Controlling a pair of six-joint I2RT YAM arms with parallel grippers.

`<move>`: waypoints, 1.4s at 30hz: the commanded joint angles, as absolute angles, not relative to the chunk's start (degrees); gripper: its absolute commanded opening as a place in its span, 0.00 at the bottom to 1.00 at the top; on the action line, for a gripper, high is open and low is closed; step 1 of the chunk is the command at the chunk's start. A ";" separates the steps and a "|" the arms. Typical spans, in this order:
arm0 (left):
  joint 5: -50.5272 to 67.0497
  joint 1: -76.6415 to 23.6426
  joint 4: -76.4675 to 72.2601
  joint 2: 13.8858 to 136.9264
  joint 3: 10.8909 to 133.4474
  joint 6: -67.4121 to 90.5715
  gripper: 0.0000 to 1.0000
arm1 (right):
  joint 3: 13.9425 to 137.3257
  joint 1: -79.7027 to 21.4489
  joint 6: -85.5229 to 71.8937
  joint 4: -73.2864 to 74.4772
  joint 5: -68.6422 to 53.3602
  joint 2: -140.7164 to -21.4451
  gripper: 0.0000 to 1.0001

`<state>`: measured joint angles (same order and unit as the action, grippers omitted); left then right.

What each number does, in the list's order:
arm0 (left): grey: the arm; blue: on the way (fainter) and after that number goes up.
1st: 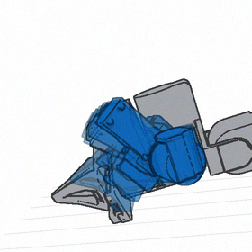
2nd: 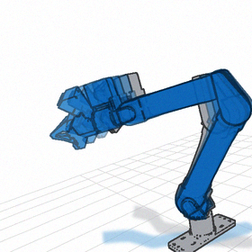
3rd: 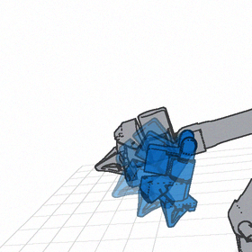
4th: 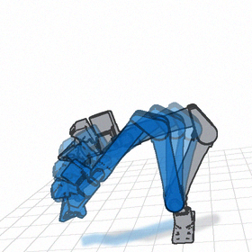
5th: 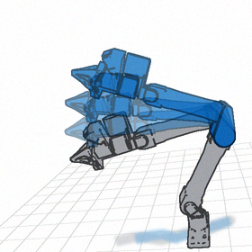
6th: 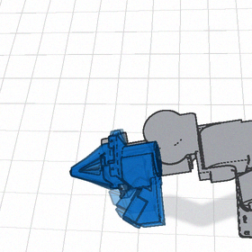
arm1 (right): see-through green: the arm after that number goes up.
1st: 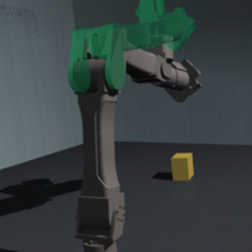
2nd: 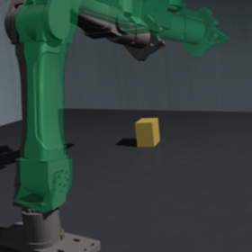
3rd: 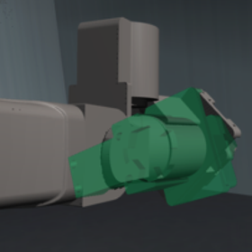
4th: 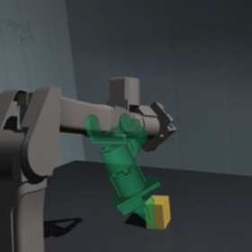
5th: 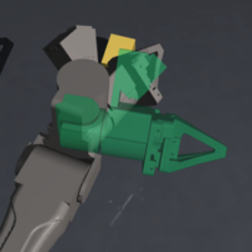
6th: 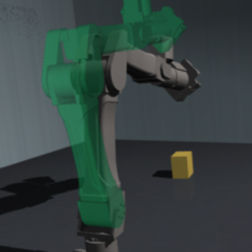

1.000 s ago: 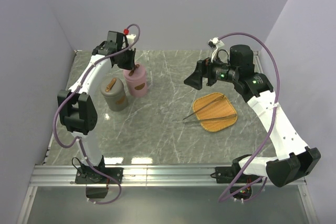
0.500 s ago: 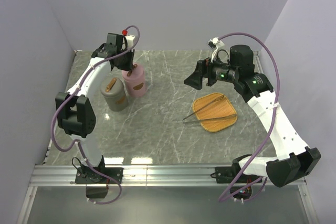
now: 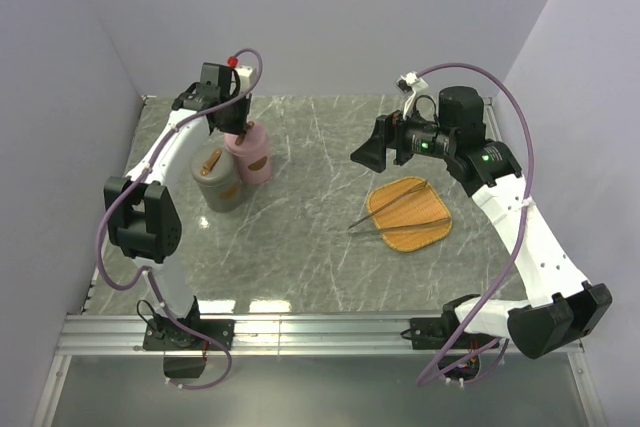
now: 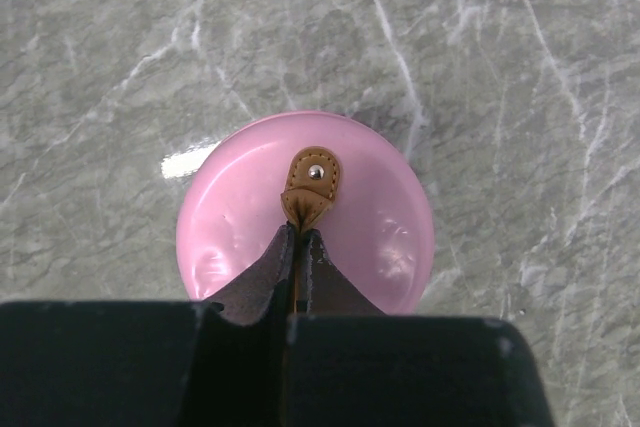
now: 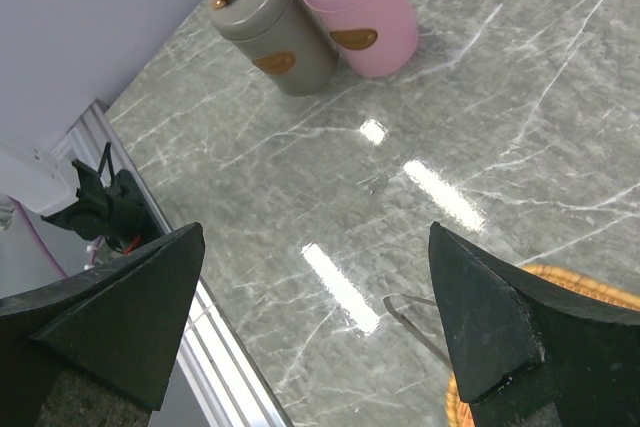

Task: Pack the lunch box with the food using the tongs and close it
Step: Move the lunch box

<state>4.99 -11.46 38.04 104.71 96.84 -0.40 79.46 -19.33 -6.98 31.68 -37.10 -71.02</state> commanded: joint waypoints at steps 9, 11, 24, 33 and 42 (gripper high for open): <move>-2.20 -7.21 43.77 105.82 96.77 -2.46 0.04 | 79.37 -18.90 -7.03 29.44 -37.71 -68.91 1.00; -1.93 -6.59 43.59 105.65 96.24 -2.46 0.04 | 79.28 -18.90 -7.03 29.36 -37.79 -68.82 1.00; -3.43 -2.55 42.45 103.62 91.58 -3.16 0.04 | 79.10 -18.81 -7.03 29.27 -37.88 -68.55 1.00; -1.32 -2.37 43.33 102.13 90.70 -3.25 0.15 | 79.54 -18.90 -7.03 29.44 -38.15 -68.55 1.00; -0.53 -2.37 45.44 102.13 97.81 -3.69 0.35 | 79.63 -18.90 -7.12 29.53 -37.88 -68.38 1.00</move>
<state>0.12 -2.94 38.98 102.21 94.37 -2.42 79.15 -19.33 -6.98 31.29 -37.15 -70.19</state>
